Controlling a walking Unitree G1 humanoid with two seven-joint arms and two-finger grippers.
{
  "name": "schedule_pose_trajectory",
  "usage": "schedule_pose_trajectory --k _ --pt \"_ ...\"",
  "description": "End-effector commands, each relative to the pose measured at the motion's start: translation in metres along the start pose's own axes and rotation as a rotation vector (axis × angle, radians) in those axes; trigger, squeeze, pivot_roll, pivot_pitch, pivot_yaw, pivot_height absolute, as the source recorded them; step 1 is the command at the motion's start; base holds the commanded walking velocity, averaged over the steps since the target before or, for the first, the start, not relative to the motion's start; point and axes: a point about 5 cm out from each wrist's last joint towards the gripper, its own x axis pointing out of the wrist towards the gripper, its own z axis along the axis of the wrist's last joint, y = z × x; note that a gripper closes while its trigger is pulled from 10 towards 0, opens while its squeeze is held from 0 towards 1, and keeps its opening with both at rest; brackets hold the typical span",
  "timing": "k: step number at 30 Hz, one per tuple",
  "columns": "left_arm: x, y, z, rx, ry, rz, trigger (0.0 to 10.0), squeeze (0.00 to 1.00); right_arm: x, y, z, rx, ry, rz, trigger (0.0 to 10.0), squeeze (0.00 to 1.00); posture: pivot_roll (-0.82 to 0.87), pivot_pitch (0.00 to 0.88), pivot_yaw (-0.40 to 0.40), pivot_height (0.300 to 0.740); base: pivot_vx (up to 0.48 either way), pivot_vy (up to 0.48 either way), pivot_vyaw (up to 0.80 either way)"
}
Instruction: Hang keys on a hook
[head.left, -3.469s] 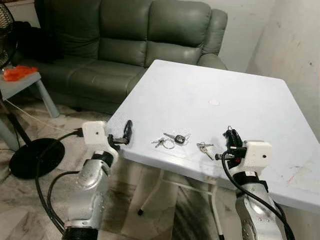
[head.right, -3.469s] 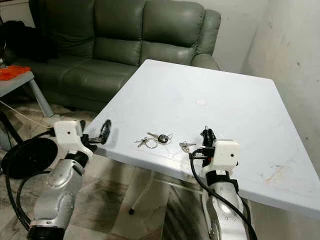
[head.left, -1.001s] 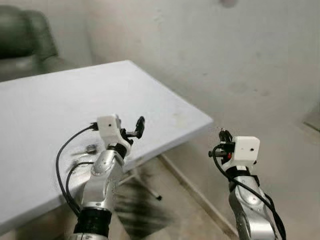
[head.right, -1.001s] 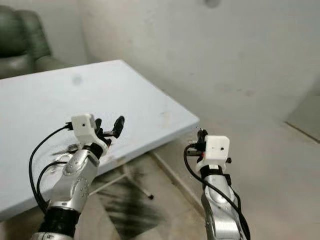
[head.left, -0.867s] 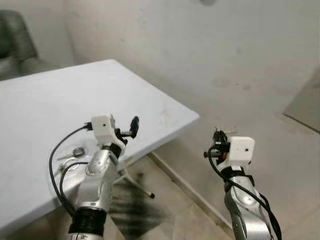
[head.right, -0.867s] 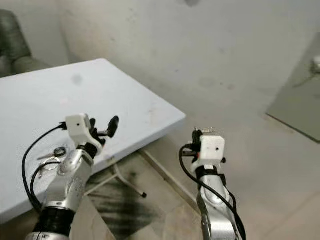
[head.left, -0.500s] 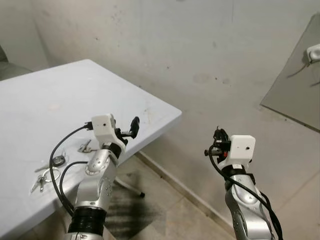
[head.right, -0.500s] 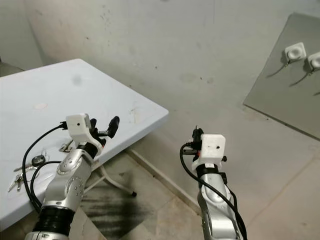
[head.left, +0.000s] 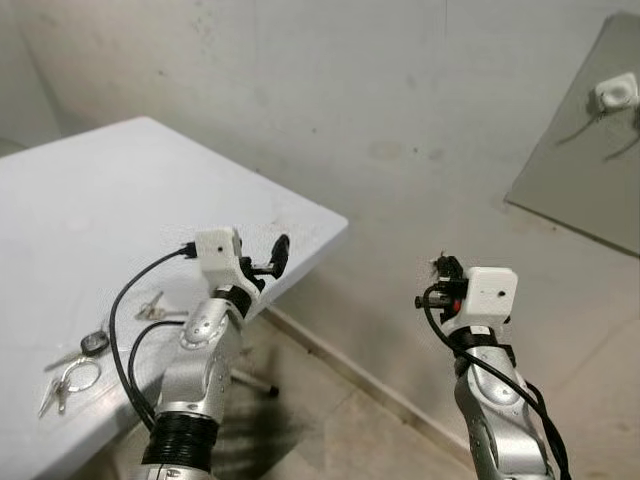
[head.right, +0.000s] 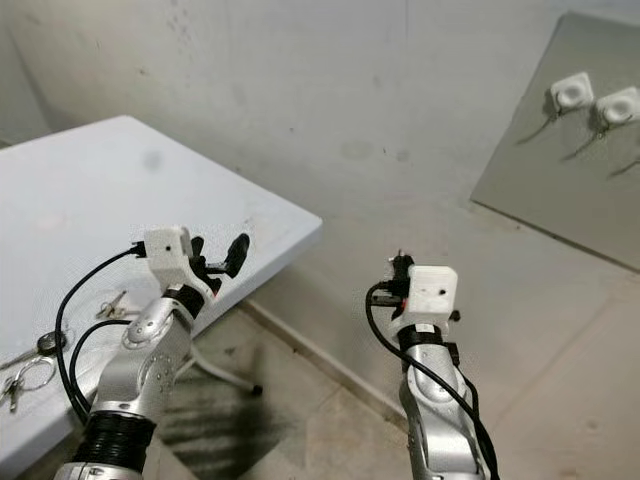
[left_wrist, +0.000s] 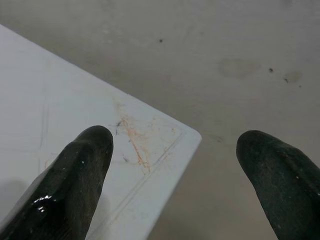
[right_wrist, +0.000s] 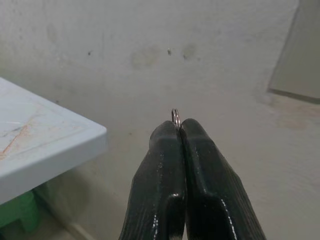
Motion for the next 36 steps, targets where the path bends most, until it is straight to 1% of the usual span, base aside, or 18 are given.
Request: schedule_pose_trajectory --k 1,11,16,21,27,30,36 --pt "0.003 -0.009 0.002 0.001 -0.004 -0.032 10.0 0.0 0.0 -0.006 0.001 -0.008 -0.002 -0.016 10.0 0.0 -0.06 0.0 -0.031 0.74 0.0 0.0 -0.74" --pt "0.003 -0.009 0.001 -0.014 0.005 -0.023 10.0 0.0 0.0 -0.005 0.002 -0.006 -0.003 -0.017 10.0 0.0 -0.06 0.0 -0.031 0.74 0.0 0.0 -0.74" --pt "0.003 -0.008 -0.001 -0.004 0.015 -0.016 10.0 0.0 -0.001 -0.006 0.001 -0.007 -0.002 -0.019 10.0 0.0 -0.06 0.0 -0.03 0.74 0.0 0.0 -0.74" --pt "0.003 -0.01 -0.002 0.03 0.02 -0.022 10.0 0.0 -0.001 -0.007 0.001 -0.011 0.001 -0.018 10.0 0.0 -0.06 0.0 -0.032 0.74 0.0 0.0 -0.74" --pt "0.003 -0.013 -0.004 0.022 0.029 -0.04 10.0 0.0 -0.001 -0.007 0.0 -0.015 0.003 -0.016 10.0 0.0 -0.06 0.0 -0.033 0.74 0.0 0.0 -0.74" --pt "0.002 -0.016 -0.006 0.02 0.04 -0.05 10.0 0.0 -0.001 -0.007 0.0 -0.019 0.003 -0.013 10.0 0.0 -0.06 0.0 -0.034 0.74 0.0 0.0 -0.73" --pt "-0.004 -0.019 -0.008 0.033 0.047 -0.073 10.0 0.0 -0.002 -0.008 0.0 -0.04 0.007 0.007 10.0 0.0 -0.06 0.0 -0.036 0.74 0.0 0.0 -0.72"
